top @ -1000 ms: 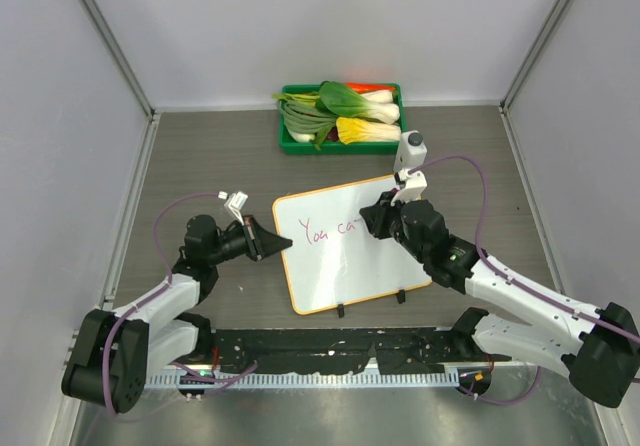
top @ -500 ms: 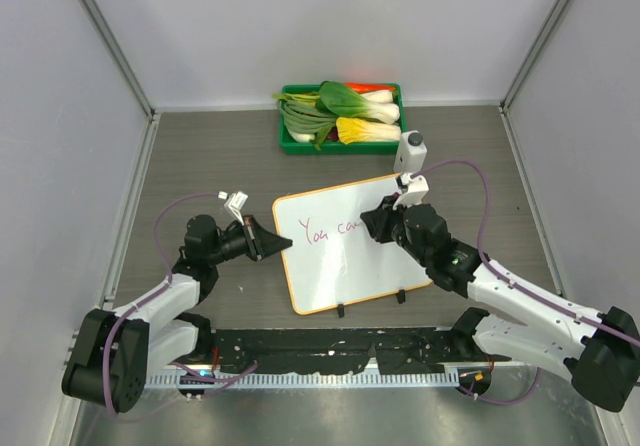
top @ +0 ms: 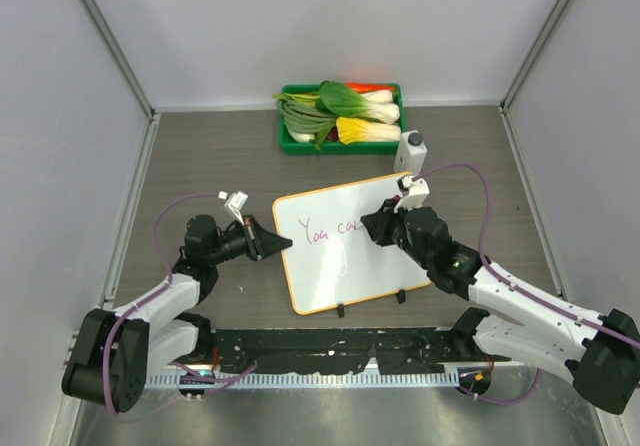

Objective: Write a sentence on the whiteboard
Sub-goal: Write on the whiteboard at the whiteboard stand.

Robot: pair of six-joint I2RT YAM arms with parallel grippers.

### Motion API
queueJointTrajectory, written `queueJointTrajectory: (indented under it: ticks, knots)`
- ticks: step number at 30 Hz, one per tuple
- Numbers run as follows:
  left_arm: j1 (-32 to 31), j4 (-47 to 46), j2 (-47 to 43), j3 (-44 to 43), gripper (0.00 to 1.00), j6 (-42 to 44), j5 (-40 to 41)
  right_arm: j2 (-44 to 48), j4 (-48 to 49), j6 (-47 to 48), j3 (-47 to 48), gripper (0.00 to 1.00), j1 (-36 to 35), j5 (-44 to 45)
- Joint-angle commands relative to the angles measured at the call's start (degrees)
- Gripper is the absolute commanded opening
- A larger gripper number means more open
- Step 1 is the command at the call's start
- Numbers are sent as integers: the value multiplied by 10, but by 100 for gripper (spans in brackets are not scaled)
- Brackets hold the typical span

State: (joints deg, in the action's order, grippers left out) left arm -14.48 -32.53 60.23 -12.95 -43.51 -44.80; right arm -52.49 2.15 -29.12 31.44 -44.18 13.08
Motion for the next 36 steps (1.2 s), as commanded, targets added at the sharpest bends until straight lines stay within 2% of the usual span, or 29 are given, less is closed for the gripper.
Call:
queueJointTrajectory:
  ticks: [1,10,19,36]
  knots:
    - [3,19,7,-1,0,62,42,-14,-4,14,30,1,3,55]
    - [3,19,6,0,0,61,40,-41,-7,29,56,1,2,74]
    - [2,19,8,-1,0,61,40,-24,-40,21,42,1,2,87]
    - [3,17,11,-1,0,61,38,3,-62,15,2,1,2,45]
